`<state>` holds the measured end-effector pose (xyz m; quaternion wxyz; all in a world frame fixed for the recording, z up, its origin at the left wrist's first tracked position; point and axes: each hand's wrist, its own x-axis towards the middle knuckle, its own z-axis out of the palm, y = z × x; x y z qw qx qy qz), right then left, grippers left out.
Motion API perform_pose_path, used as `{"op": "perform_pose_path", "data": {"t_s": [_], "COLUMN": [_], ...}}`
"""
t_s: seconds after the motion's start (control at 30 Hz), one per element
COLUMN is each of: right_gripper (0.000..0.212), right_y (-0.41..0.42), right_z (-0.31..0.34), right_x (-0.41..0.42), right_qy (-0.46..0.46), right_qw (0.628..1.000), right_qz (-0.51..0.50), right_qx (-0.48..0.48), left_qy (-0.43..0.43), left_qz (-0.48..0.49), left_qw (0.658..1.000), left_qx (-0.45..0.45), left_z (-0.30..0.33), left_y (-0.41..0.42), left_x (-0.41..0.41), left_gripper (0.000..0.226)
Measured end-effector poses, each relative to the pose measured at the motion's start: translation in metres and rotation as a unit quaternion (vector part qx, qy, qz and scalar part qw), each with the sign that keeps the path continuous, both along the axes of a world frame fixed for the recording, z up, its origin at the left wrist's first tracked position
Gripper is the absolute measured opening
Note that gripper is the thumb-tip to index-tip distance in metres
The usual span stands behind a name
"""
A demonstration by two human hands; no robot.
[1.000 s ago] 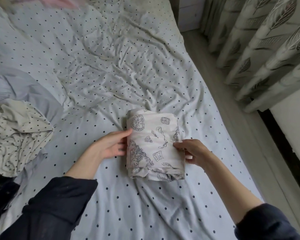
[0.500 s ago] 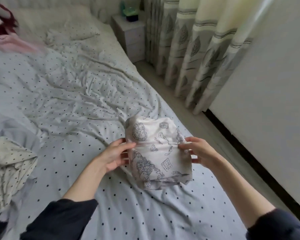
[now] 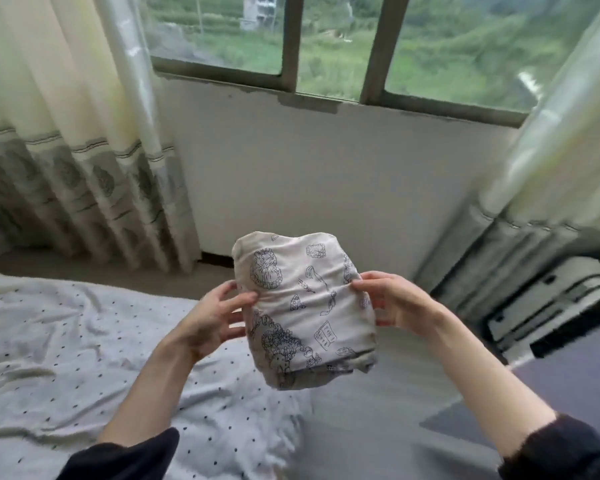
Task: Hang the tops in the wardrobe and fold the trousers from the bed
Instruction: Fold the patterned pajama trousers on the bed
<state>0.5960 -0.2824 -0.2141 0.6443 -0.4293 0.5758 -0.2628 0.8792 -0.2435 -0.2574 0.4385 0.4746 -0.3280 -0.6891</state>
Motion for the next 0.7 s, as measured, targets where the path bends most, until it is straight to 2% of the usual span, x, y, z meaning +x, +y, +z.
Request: {"op": "perform_pose_path", "data": {"t_s": [0.23,0.4,0.53,0.57,0.7], "right_gripper": [0.009,0.005,0.007,0.006,0.004], "right_y": [0.122,0.219,0.293,0.302,0.361], "right_z": [0.038,0.079,0.116,0.125,0.171], "right_x": [-0.186,-0.295,-0.365,-0.373,-0.424], "right_qy": [0.008,0.020,0.028,0.031,0.061], "right_qw": [0.980,0.950,0.898,0.890,0.829], "right_qz": [-0.198,-0.305,-0.421,-0.436,-0.527], "right_qx": [-0.025,-0.072,-0.124,-0.128,-0.177], "left_qy": [-0.004,-0.012,0.000,0.004,0.029], "left_qz": [-0.216,-0.352,-0.440,-0.449,-0.537], "left_qw": [0.976,0.933,0.887,0.881,0.821], "left_qx": [-0.033,-0.076,-0.137,-0.149,-0.191], "left_z": [0.052,0.099,0.141,0.149,0.202], "left_y": [0.006,0.039,0.064,0.067,0.087], "left_x": [-0.191,-0.324,-0.434,-0.451,-0.553], "left_gripper": [0.043,0.075,0.049,0.049,0.056]}}
